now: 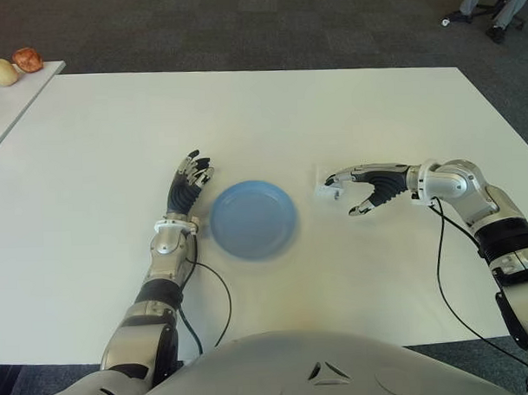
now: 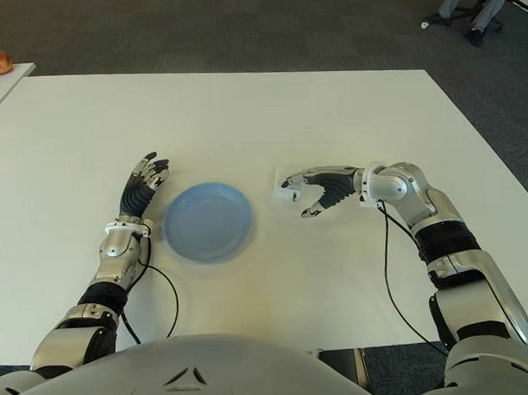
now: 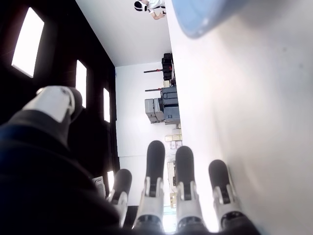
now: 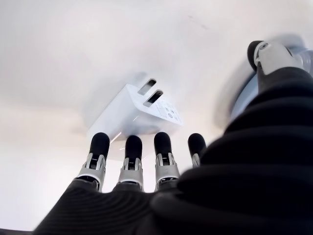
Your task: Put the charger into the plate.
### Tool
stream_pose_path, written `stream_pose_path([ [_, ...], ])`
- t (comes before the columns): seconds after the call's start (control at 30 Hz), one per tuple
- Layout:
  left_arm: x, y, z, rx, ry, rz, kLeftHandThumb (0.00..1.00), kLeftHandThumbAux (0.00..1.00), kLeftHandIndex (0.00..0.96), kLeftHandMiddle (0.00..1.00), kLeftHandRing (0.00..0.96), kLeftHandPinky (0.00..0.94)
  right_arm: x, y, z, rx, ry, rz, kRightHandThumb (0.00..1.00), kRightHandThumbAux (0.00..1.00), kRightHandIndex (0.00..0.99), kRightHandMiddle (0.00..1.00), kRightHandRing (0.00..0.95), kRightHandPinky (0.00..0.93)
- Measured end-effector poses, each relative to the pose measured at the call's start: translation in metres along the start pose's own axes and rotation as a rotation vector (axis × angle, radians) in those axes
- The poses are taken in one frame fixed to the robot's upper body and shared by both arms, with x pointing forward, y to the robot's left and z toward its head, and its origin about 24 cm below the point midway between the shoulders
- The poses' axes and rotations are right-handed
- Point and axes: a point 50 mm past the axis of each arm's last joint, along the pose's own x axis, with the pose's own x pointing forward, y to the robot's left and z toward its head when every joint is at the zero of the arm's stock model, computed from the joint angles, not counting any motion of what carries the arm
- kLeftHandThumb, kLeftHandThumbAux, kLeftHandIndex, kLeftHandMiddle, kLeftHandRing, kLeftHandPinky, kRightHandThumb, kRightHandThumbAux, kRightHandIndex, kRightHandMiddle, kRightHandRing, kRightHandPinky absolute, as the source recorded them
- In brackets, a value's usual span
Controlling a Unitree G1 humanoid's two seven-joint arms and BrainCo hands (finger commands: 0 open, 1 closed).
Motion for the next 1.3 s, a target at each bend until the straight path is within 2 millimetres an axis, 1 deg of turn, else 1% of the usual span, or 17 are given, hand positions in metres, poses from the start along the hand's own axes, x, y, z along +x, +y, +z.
stream_pose_path([
  [0.17, 0.0, 0.003, 0.0, 0.005, 0.003, 0.004, 0.0, 0.535, 0.119, 0.218, 0.189, 0.163, -0.003, 0.005, 0.002, 0.048, -0.024, -0.011, 0.0, 0.536, 0.0, 0.0, 0.024, 0.079],
  [0.53, 0.003, 0.009, -0.001, 0.001, 0.019, 0.018, 0.0, 0.546, 0.108, 0.21, 0.182, 0.154, -0.01, 0.019, 0.01, 0.089, -0.071, -0.054, 0.0, 0.524, 0.0, 0.0, 0.044, 0.128],
  [0.7, 0.003, 0.011, -0.001, 0.002, 0.017, 0.023, 0.0, 0.539, 0.117, 0.217, 0.189, 0.161, -0.015, 0.018, 0.014, 0.087, -0.103, -0.146, 0.0, 0.53, 0.0, 0.0, 0.051, 0.14],
  [0.77, 0.003, 0.011, -0.001, 0.002, 0.016, 0.025, 0.0, 0.534, 0.12, 0.221, 0.192, 0.163, -0.016, 0.016, 0.015, 0.076, -0.119, -0.199, 0.024, 0.525, 0.0, 0.0, 0.049, 0.134],
  [0.8, 0.003, 0.012, -0.001, 0.002, 0.016, 0.025, 0.0, 0.531, 0.122, 0.225, 0.195, 0.165, -0.016, 0.015, 0.016, 0.07, -0.128, -0.231, 0.036, 0.523, 0.0, 0.0, 0.031, 0.095],
  [0.83, 0.003, 0.012, -0.001, 0.003, 0.015, 0.025, 0.0, 0.529, 0.122, 0.226, 0.196, 0.167, -0.016, 0.013, 0.016, 0.067, -0.138, -0.27, 0.061, 0.517, 0.0, 0.0, 0.036, 0.094],
  [0.93, 0.003, 0.012, -0.001, 0.003, 0.014, 0.025, 0.0, 0.527, 0.123, 0.228, 0.197, 0.168, -0.016, 0.011, 0.016, 0.062, -0.158, -0.368, 0.091, 0.509, 0.0, 0.0, 0.041, 0.094],
  [0.97, 0.003, 0.012, -0.001, 0.003, 0.013, 0.025, 0.0, 0.527, 0.124, 0.229, 0.199, 0.17, -0.016, 0.011, 0.016, 0.063, -0.161, -0.389, 0.111, 0.503, 0.0, 0.0, 0.04, 0.086],
  [1.03, 0.003, 0.012, -0.001, 0.004, 0.011, 0.025, 0.0, 0.527, 0.127, 0.233, 0.203, 0.172, -0.015, 0.012, 0.016, 0.05, -0.167, -0.453, 0.181, 0.477, 0.0, 0.003, 0.034, 0.057],
  [1.07, 0.003, 0.012, -0.001, 0.004, 0.011, 0.026, 0.0, 0.527, 0.127, 0.233, 0.203, 0.172, -0.015, 0.011, 0.016, 0.045, -0.171, -0.492, 0.191, 0.473, 0.0, 0.003, 0.034, 0.053],
  [1.1, 0.003, 0.012, -0.001, 0.004, 0.011, 0.026, 0.0, 0.527, 0.128, 0.235, 0.204, 0.172, -0.014, 0.011, 0.016, 0.043, -0.176, -0.528, 0.219, 0.457, 0.0, 0.003, 0.028, 0.04],
  [1.13, 0.003, 0.012, -0.001, 0.004, 0.011, 0.026, 0.0, 0.526, 0.127, 0.235, 0.205, 0.173, -0.014, 0.012, 0.016, 0.036, -0.18, -0.565, 0.261, 0.417, 0.0, 0.001, 0.018, 0.027],
  [1.17, 0.003, 0.012, -0.001, 0.004, 0.01, 0.026, 0.0, 0.526, 0.127, 0.235, 0.205, 0.173, -0.013, 0.012, 0.016, 0.028, -0.181, -0.599, 0.277, 0.403, 0.0, 0.001, 0.014, 0.023],
  [1.27, 0.003, 0.012, -0.002, 0.006, 0.012, 0.026, 0.0, 0.522, 0.122, 0.227, 0.199, 0.165, -0.008, 0.012, 0.018, 0.012, -0.187, -0.702, 0.352, 0.318, 0.0, 0.0, 0.003, 0.005],
  [1.3, 0.003, 0.012, -0.002, 0.007, 0.012, 0.026, 0.0, 0.521, 0.121, 0.226, 0.198, 0.165, -0.006, 0.012, 0.019, 0.006, -0.187, -0.725, 0.359, 0.308, 0.0, 0.0, 0.002, 0.004],
])
